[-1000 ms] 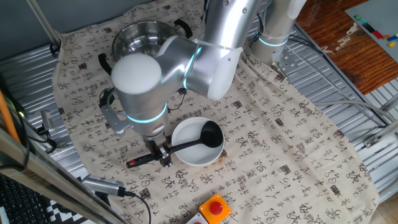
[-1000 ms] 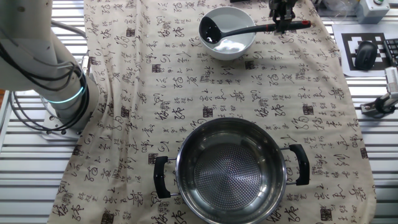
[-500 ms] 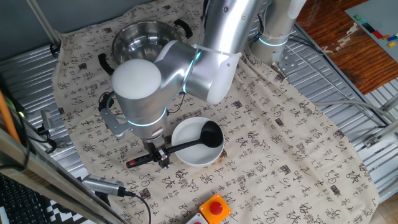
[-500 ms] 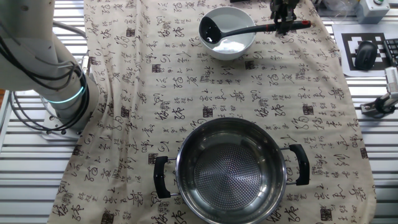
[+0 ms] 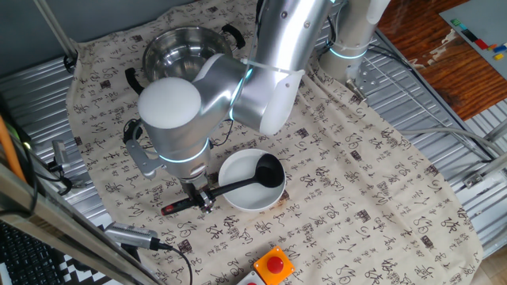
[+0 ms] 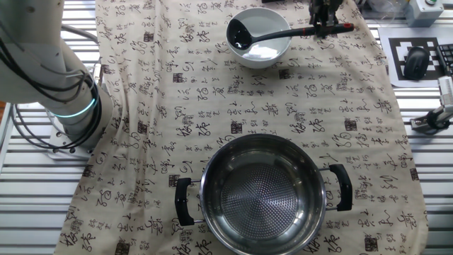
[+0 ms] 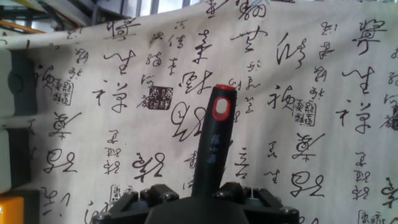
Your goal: Scoop water with a large spoon from one bowl to another
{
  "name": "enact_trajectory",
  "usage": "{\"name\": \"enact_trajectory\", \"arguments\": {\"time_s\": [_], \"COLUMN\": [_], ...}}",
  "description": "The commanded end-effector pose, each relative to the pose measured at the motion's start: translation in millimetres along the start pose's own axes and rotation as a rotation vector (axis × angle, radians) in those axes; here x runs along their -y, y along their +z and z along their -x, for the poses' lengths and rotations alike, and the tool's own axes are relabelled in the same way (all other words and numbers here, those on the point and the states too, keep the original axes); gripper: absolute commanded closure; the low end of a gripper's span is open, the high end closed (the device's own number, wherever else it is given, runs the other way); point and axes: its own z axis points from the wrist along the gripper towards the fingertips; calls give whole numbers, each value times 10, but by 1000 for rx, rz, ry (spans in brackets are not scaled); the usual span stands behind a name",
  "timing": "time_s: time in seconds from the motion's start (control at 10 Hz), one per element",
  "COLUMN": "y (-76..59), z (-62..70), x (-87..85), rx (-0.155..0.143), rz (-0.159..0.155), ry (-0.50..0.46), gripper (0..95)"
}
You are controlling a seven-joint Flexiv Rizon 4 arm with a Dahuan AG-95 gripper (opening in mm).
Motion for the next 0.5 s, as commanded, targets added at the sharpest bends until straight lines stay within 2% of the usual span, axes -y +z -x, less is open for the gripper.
{"name": "enact_trajectory", "arguments": {"time_s": [0.1, 0.2, 0.3, 0.5], "y": [-1, -1, -1, -6], "z": [-8, -11, -11, -12], "x": [0, 1, 1, 1], "rx": [1, 3, 3, 5], "rz": [2, 6, 13, 28], "ry": [-1, 5, 17, 31], "gripper": [760, 760, 950, 950]}}
